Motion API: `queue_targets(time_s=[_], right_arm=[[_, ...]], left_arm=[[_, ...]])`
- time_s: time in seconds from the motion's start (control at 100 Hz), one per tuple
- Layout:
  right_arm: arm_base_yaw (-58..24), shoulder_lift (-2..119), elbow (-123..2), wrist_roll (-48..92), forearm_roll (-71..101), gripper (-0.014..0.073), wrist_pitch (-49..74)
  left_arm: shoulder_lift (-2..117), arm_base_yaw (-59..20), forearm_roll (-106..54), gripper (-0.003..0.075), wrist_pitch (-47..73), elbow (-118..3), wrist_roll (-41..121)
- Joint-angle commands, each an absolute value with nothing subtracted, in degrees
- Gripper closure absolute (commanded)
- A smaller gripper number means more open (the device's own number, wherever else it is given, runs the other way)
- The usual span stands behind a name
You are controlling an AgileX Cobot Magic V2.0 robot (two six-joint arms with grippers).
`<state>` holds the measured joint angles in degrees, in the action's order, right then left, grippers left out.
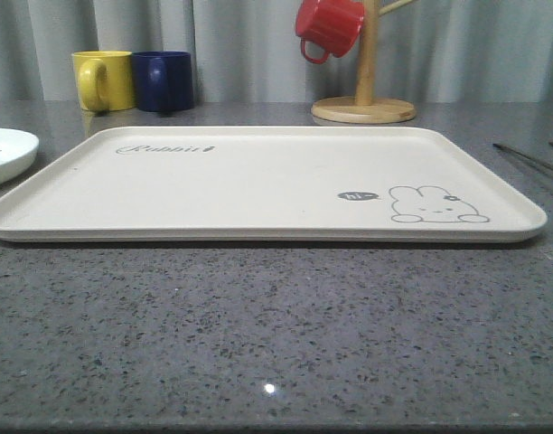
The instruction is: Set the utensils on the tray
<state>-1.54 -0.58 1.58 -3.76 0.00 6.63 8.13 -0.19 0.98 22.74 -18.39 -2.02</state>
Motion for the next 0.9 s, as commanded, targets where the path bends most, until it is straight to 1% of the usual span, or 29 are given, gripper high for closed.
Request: queue_targets(time_s=[0.0,0.09,0.18,0.4,0.44,0.49,0.52,0.54,0.59,0.61,0.64,0.69,0.74,0.89], right_arm=[[-1.23,-1.68,1.57,-3.23,0.0,0.0655,2.4],[-1.23,-1.68,1.57,-3.23,0.0,0.0655,2.4],[-1.23,-1.68,1.57,-3.23,0.0,0.0655,2.4],[-1.23,-1.68,1.57,-3.23,0.0,0.0655,2.4],[-1.23,-1.68,1.57,-3.23,0.0,0.0655,2.4],[-1.23,-1.68,1.57,-3.23,0.0,0.0655,2.4],[-1.23,-1.68,1.57,-3.23,0.0,0.0655,2.4],[-1.23,-1.68,1.57,-3.23,0.0,0.0655,2.4],[-1.23,-1.68,1.57,-3.23,0.0,0.0655,2.4],[-1.23,-1.68,1.57,-3.23,0.0,0.0655,2.4],[-1.23,-1.68,1.57,-3.23,0.0,0.0655,2.4],[-1.23,-1.68,1.57,-3.23,0.0,0.0655,2.4],[-1.23,-1.68,1.57,-3.23,0.0,0.0655,2.4],[-1.23,-1.68,1.57,-3.23,0.0,0.0655,2.4]], left_arm=[[11.71,-0.36,-2.01,0.0739,17.22,-20.77,-2.52],[13.92,-0.36,-3.02,0.0739,17.57,-22.32,-2.52],[17.31,-0.36,-3.15,0.0739,20.49,-24.75,-2.52],[30.97,-0.36,-3.04,0.0732,29.42,-33.19,-2.52],[33.39,-0.36,-3.04,0.0704,30.44,-34.64,-2.52],[36.76,-0.36,-3.04,0.0646,31.53,-36.64,-2.52],[39.17,-0.36,-3.04,0.0591,32.25,-38.08,-2.52],[40.6,-0.36,-3.04,0.0567,32.54,-38.93,-2.52],[43.9,-0.36,-3.04,0.0463,32.79,-40.79,-2.52],[45.33,-0.36,-3.04,0.0438,32.79,-41.55,-2.52],[47.15,-0.26,-3.04,0.038,32.9,-42.6,-2.52],[50.2,-0.14,-2.94,0.0319,33.31,-44.5,-2.52],[53.4,0.38,-2.94,0.0289,34.02,-46.47,-2.68],[62.84,3.86,-2.94,0.029,39.67,-53.47,-2.87]])
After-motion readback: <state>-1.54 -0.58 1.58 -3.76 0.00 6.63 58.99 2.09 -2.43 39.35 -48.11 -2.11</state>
